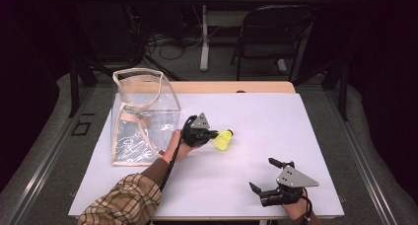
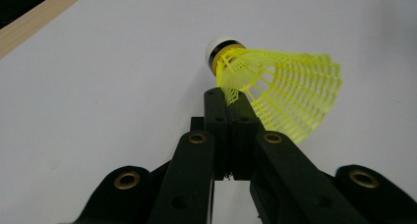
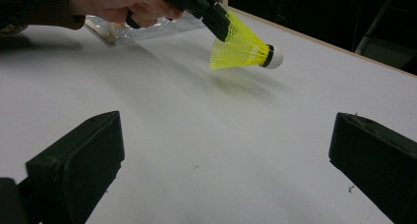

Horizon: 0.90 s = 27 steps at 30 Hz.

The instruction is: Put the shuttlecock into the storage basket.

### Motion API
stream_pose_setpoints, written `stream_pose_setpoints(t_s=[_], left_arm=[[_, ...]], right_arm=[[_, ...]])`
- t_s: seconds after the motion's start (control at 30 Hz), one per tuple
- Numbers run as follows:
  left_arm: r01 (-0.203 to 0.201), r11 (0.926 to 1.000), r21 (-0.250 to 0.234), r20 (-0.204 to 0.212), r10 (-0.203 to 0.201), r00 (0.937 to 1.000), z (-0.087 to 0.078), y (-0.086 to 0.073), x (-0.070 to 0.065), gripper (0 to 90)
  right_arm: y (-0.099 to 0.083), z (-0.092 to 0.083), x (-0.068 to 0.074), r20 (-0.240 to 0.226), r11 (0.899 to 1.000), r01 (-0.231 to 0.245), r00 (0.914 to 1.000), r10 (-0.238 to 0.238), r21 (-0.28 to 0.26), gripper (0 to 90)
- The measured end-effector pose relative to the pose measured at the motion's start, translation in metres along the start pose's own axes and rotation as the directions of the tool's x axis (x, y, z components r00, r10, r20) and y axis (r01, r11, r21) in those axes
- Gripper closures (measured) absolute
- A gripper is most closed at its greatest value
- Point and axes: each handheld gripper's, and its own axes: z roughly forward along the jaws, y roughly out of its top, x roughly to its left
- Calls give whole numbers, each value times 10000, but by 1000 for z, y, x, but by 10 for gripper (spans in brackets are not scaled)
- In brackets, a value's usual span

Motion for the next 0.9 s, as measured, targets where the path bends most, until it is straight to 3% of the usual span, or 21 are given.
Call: stream_pose_setpoints(t_s=[0.63,0.9], left_arm=[[407,9990,-189,-573,-418,9975,-24,-1,0,897],[652,9974,-316,-909,-678,9936,-35,-3,1,896]], right_arm=[[0,0,0,-8,10000,-56,10000,56,22,0],[-1,0,0,7,10000,-53,10000,53,48,0]])
